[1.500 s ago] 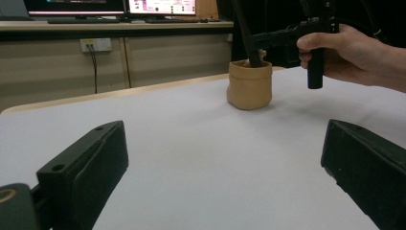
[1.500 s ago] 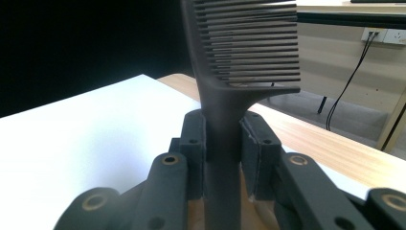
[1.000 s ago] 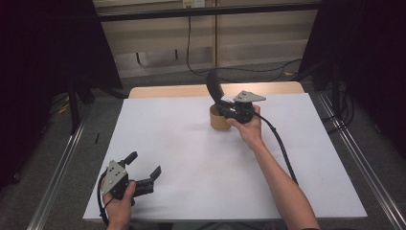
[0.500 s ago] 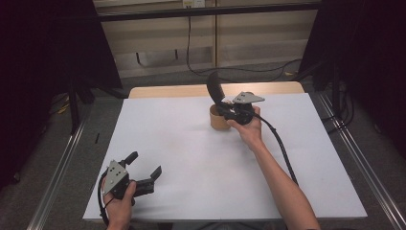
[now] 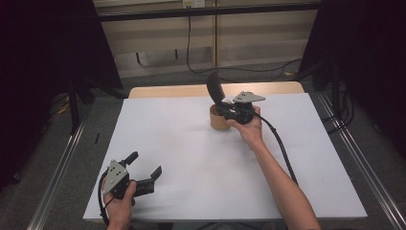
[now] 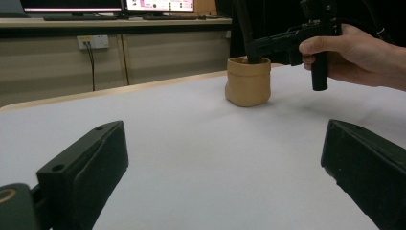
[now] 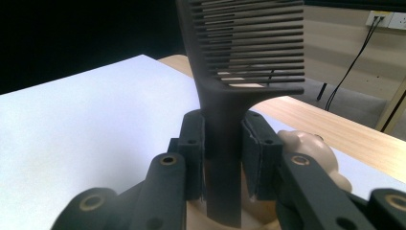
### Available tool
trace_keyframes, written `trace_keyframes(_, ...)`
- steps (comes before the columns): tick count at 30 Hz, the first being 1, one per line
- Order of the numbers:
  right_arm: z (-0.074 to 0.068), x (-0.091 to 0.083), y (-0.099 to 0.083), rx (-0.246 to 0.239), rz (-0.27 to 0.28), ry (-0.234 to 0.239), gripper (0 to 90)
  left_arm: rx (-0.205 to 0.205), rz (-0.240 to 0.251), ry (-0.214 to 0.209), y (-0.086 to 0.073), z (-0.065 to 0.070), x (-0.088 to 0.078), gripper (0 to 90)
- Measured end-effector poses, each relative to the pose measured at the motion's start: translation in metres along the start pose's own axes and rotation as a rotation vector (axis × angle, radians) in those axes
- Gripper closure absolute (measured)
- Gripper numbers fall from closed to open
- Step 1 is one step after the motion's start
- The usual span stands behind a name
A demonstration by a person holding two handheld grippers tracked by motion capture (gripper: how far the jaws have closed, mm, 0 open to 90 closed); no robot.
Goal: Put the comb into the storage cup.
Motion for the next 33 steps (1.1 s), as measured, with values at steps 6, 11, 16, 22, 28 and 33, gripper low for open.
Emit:
trace_keyframes(6,0.0,0.0,0.0,0.0,-0.002,-0.003,71.0,-0.004,-0.001,0.002,0.0,0.0,0.0,2.4)
trace_keyframes(11,-0.001,0.0,-0.001,-0.003,-0.005,-0.004,68.5,-0.006,0.005,0.001,0.001,0.0,0.0,2.4)
trace_keyframes(16,-0.001,0.0,0.0,0.004,0.004,-0.009,66.4,-0.006,0.007,0.001,0.001,0.0,0.0,2.4)
trace_keyframes(22,-0.003,-0.004,0.003,0.01,0.019,-0.011,59.1,-0.006,0.007,0.002,0.001,0.0,-0.001,2.4)
trace_keyframes(28,-0.001,-0.013,0.008,0.028,0.038,-0.015,54.9,-0.006,0.007,0.004,0.001,0.0,0.0,2.4)
trace_keyframes(33,0.002,-0.019,0.014,0.059,0.061,-0.036,43.4,0.0,0.002,0.003,0.001,0.0,0.0,2.4)
Point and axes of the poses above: each handheld gripper's, and its own axes: x roughly forward along the jaws, y roughly out of its top, z roughly to its right, the point moved 10 cm from there along x, roughly forward along the jaws, and after that the axes turned 6 degrees about z, right-handed, at the moved point
